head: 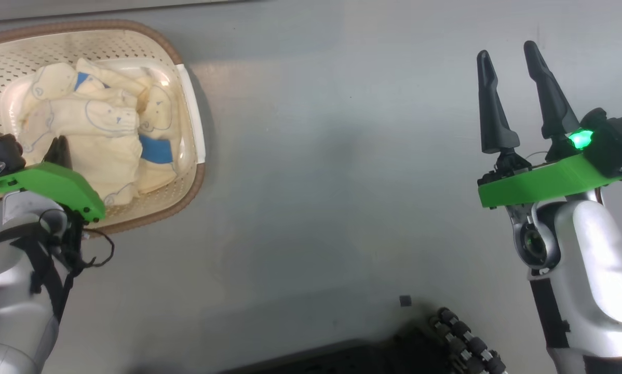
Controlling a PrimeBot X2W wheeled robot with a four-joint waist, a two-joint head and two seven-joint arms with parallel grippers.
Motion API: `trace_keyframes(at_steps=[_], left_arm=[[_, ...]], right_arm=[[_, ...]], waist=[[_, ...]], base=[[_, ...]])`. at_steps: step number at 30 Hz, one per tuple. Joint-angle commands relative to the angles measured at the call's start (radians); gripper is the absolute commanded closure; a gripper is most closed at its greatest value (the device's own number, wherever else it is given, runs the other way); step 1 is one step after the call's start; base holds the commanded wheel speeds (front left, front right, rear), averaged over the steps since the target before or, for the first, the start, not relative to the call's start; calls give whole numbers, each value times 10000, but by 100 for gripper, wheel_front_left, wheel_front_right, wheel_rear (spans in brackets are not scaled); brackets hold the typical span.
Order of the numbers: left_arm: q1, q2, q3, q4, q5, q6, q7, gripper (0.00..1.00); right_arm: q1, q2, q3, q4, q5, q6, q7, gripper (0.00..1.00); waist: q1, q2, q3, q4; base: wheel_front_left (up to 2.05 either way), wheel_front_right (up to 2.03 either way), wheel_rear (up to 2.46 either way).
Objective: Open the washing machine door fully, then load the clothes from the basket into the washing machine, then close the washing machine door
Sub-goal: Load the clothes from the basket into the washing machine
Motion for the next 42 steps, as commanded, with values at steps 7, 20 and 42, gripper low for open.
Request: trace_keyframes(at_steps=[7, 20, 42], left_arm=[[158, 371, 660, -1031, 614, 492, -228, 100], [1680, 511, 2302, -3777, 2219, 1273, -232, 100], [4964, 552, 3890, -7025, 3483, 1927, -233, 100]], right_arm=[[583, -50, -216, -309, -234, 102, -89, 0], [1135, -50, -578, -384, -405, 102, 117, 0], [2612, -53, -585, -348, -566, 102, 694, 0]], waist=[[0, -1, -562, 333], [0, -1, -1875, 615], [0, -1, -5212, 924]], base=[[0, 0, 0], [0, 0, 0], [0, 0, 0]])
